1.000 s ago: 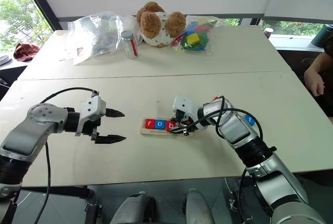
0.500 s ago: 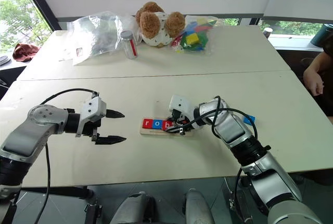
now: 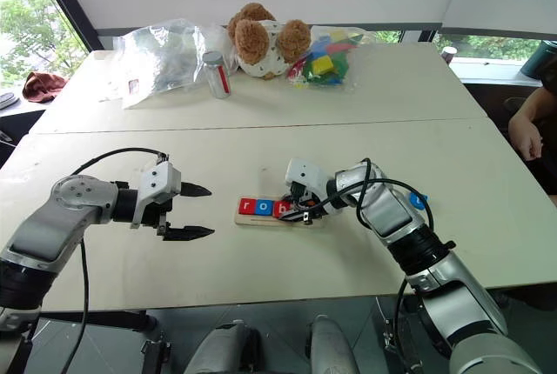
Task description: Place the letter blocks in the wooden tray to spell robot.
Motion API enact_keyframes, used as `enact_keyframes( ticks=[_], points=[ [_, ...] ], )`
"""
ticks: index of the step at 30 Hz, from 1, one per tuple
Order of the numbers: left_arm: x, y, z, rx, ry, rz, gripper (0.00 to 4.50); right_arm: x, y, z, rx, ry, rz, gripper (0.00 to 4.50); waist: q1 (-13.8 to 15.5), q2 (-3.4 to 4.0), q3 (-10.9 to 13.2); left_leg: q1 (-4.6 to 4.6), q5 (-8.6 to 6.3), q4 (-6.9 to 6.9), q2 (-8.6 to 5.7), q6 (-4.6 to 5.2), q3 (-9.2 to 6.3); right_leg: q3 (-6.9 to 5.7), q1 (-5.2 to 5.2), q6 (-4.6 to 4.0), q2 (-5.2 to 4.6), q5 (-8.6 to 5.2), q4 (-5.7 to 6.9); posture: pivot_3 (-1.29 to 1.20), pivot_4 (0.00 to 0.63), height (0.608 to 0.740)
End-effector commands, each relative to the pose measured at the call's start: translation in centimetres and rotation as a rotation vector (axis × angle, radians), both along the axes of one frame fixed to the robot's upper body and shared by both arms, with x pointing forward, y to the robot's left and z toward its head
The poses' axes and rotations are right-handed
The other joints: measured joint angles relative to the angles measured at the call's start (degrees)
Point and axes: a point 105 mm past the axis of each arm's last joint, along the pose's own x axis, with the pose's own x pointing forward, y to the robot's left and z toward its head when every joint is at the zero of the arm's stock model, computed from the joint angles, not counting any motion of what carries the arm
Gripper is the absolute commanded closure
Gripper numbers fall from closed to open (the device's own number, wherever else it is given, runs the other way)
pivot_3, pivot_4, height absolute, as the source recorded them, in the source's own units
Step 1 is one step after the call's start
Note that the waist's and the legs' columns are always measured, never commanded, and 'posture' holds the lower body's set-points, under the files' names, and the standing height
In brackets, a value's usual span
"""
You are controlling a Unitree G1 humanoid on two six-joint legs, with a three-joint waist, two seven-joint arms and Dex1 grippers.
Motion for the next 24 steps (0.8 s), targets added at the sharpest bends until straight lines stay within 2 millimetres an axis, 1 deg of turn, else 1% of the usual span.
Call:
enact_keyframes(
  ticks=[1,8,12,19,24],
  points=[
    [-0.2,-0.4,0.5,0.003,-0.030,-0.023,0.00,0.6,0.3,0.7,0.004,-0.036,0.002,3.33,-0.01,0.00,0.00,0.00,0.00,0.00,0.00,0.00,0.00,0.00,0.00,0.00,0.00,0.00,0.00,0.00,0.150,0.740],
    [-0.4,-0.4,0.5,0.001,-0.029,-0.019,0.00,0.3,1.1,0.6,0.015,-0.022,0.026,3.33,-0.01,0.00,0.00,0.00,0.00,0.00,0.00,0.00,0.00,0.00,0.00,0.00,0.00,0.00,0.00,0.00,0.150,0.740],
    [-0.4,-0.4,0.5,0.002,-0.030,-0.017,0.00,0.0,1.1,0.4,0.015,-0.011,0.036,3.33,-0.02,0.00,0.00,0.00,0.00,0.00,0.00,0.00,0.00,0.00,0.00,0.00,0.00,0.00,0.00,0.00,0.150,0.740],
    [-0.2,-0.6,0.4,0.001,-0.034,-0.018,0.00,-0.1,1.2,0.5,0.017,-0.012,0.035,3.33,-0.02,0.00,0.00,0.00,0.00,-0.01,0.00,0.00,-0.01,0.00,0.00,0.00,0.00,0.00,0.00,0.00,0.150,0.740],
    [-0.2,-0.6,0.4,0.002,-0.037,-0.020,0.00,-0.6,1.3,0.6,0.014,-0.008,0.059,3.33,-0.01,0.00,0.00,0.00,0.00,-0.01,0.00,0.00,-0.01,-0.01,0.00,0.00,0.00,0.00,0.00,0.00,0.150,0.740]
  ],
)
